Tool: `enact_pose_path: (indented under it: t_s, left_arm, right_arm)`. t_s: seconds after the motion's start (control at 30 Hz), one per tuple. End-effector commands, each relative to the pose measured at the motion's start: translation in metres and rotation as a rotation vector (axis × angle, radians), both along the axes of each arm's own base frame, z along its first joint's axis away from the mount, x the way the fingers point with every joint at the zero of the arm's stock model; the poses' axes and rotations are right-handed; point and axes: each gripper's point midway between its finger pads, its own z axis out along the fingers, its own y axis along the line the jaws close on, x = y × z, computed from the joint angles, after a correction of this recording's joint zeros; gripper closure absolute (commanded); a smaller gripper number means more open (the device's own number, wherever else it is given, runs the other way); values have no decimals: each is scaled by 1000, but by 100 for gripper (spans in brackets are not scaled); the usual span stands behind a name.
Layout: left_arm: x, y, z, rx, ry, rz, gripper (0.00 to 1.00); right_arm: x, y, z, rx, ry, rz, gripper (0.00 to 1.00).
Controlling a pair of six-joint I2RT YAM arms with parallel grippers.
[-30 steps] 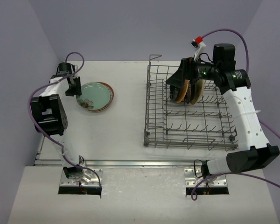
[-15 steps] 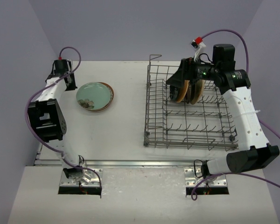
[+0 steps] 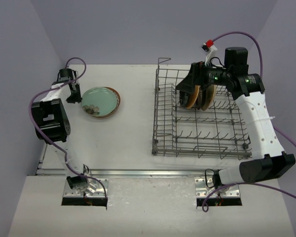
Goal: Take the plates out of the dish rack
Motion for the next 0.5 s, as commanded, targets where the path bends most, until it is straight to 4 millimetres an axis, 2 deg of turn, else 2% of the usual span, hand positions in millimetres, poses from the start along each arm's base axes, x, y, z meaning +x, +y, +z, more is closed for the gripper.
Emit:
enact_pose_path:
  t_s: [0.0,0.2,0.3,0.47]
  left_arm:
    - [5,-14,-3,-38,-2,-51,74]
    - [6,-23,-8,-86,-3,-63,66]
    - [8,-24,-6,-91,-8,-63,54]
    - [11,-32,-2,-129,-28,-84,51]
  right_arm:
    - [0,1,14,2,-59,8,1]
    - [1,1,15,1,-57,9,1]
    - [1,0,14,-4,-57,6,1]
    - [2,0,14,-5,-56,4,1]
